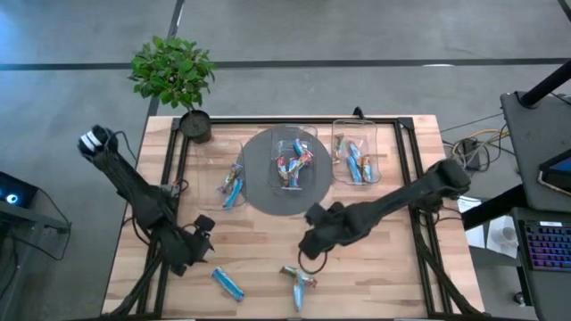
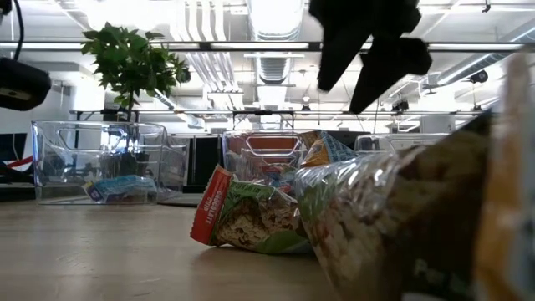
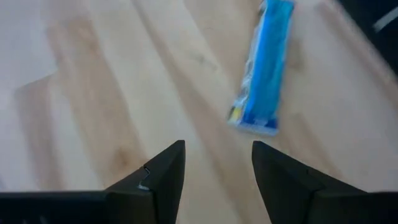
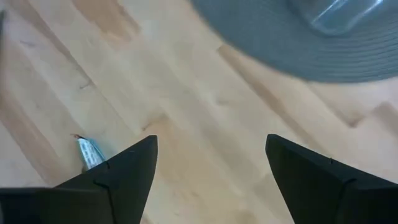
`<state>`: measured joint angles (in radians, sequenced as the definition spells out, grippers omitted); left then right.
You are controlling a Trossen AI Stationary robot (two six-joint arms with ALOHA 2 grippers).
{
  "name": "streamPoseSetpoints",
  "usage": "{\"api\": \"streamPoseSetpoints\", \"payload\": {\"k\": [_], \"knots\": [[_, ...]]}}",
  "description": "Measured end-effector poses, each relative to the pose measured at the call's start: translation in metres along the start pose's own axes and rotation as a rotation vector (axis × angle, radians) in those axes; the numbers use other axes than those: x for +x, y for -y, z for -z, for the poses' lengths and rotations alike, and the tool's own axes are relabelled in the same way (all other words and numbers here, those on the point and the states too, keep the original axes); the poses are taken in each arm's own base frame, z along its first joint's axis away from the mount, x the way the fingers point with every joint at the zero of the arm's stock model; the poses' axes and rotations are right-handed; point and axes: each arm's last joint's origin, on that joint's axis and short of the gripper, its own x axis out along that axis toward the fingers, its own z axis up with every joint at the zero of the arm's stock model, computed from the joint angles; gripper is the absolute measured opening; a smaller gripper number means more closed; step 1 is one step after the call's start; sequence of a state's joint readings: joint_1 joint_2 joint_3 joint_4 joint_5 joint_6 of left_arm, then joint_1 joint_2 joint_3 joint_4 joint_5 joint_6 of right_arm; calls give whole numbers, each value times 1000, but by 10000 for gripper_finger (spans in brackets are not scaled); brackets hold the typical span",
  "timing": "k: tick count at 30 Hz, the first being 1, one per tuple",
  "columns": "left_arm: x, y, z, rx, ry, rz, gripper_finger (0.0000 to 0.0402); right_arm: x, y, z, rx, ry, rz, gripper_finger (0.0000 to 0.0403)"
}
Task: Pick and place Granola Bars by type
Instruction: Put the green granola bar into the left transparent bin
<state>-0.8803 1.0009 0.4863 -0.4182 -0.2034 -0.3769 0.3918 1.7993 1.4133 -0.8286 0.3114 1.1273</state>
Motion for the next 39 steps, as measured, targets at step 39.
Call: {"api": "streamPoseSetpoints", "payload": {"k": [39], "knots": [[82,27,-5,5,17,29,168,41,-43,-10,-100,-140,-53,275]]}}
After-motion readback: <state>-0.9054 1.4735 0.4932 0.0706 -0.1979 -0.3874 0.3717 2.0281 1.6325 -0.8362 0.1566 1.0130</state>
